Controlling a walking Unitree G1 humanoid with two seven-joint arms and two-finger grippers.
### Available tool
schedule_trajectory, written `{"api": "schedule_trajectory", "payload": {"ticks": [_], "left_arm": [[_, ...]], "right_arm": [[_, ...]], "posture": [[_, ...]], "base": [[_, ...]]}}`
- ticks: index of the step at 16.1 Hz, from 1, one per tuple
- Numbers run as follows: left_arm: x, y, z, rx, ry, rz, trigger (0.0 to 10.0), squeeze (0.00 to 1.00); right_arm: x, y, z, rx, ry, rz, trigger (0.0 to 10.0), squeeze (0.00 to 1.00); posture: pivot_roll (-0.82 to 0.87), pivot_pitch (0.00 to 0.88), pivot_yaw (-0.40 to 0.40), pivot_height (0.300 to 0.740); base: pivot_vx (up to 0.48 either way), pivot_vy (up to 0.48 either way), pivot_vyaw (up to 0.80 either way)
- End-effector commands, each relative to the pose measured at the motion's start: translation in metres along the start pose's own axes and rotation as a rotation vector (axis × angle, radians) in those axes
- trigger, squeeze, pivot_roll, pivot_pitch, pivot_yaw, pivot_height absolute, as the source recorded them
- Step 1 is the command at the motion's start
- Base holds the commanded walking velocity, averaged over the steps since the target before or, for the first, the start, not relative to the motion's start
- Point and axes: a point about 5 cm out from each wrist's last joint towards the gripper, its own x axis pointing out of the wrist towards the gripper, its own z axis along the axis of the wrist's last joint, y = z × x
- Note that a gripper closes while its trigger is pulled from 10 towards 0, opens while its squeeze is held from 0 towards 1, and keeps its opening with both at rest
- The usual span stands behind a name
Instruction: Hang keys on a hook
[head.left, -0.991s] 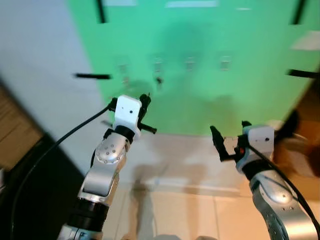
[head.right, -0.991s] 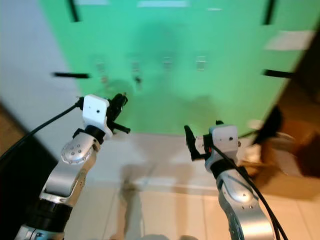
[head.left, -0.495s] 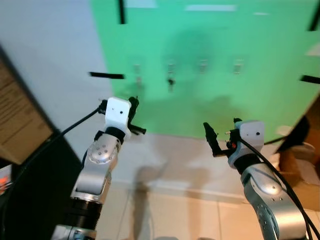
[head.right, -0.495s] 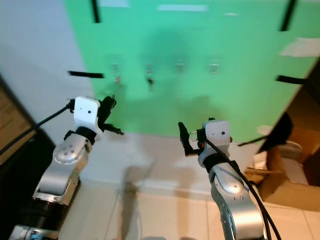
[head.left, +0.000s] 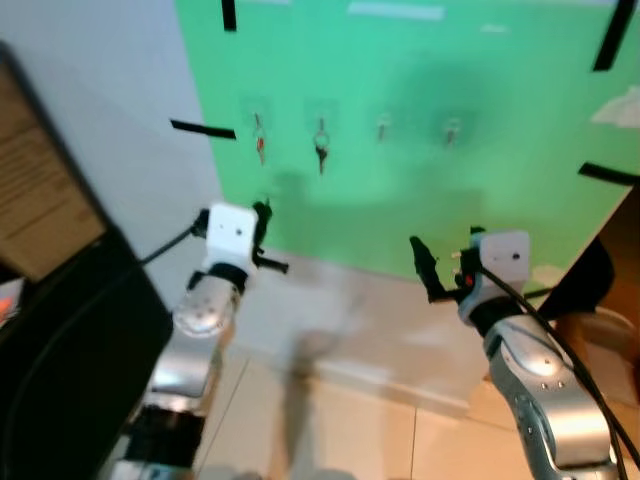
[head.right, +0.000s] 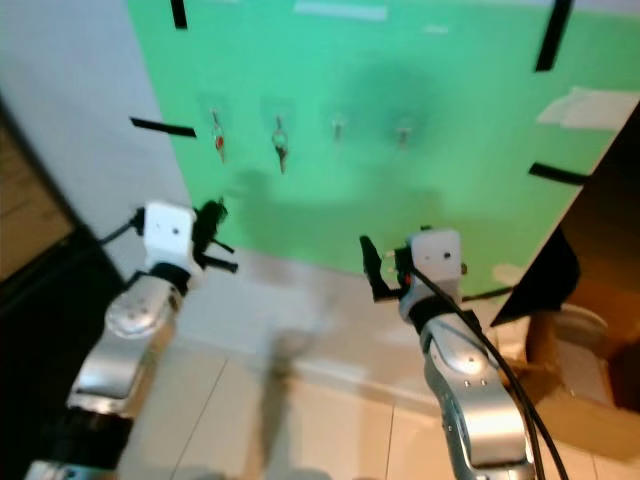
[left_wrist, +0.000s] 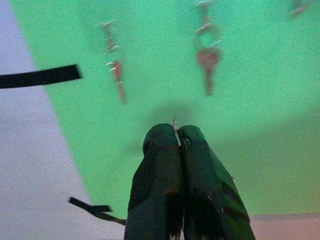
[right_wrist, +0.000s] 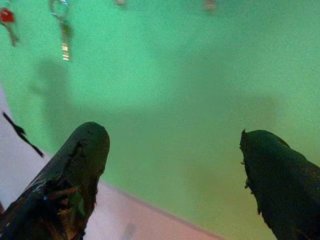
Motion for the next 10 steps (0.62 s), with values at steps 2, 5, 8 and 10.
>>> {"api": "schedule_trajectory", "payload": {"ticks": [2,5,8,10], "left_arm": [[0.0044,0.0035,0.0056,0.028,-0.018,-0.002,10.0,0.0],[0.0064,0.0044,0.0043,0.019,0.002,0.001,10.0,0.0],[0.0085,0.0053,0.0077,0.025,-0.022,-0.013,10.0,0.0],[0.0106,0.005,0.0111,0.036,-0.039,-0.019,10.0,0.0]], "right_arm": [[-0.0013,0.0012,0.001,0.009,-0.008,-0.006,10.0,1.0],[-0.0015,-0.0004,0.001,0.013,-0.007,-0.015,10.0,0.95],[-0.0031,0.001,0.0001,0.021,0.0,-0.007,10.0,0.0],[-0.0037,0.0007,-0.0006,0.035,0.0,-0.011,10.0,0.0]], "posture": [[-0.17,0.0,0.057,0.74],[-0.18,0.0,0.06,0.74],[-0.18,0.0,0.064,0.74],[-0.18,0.0,0.068,0.74]], "base": [[0.0,-0.356,0.0],[0.0,0.0,0.0],[0.0,0.0,0.0],[0.0,0.0,0.0]]}}
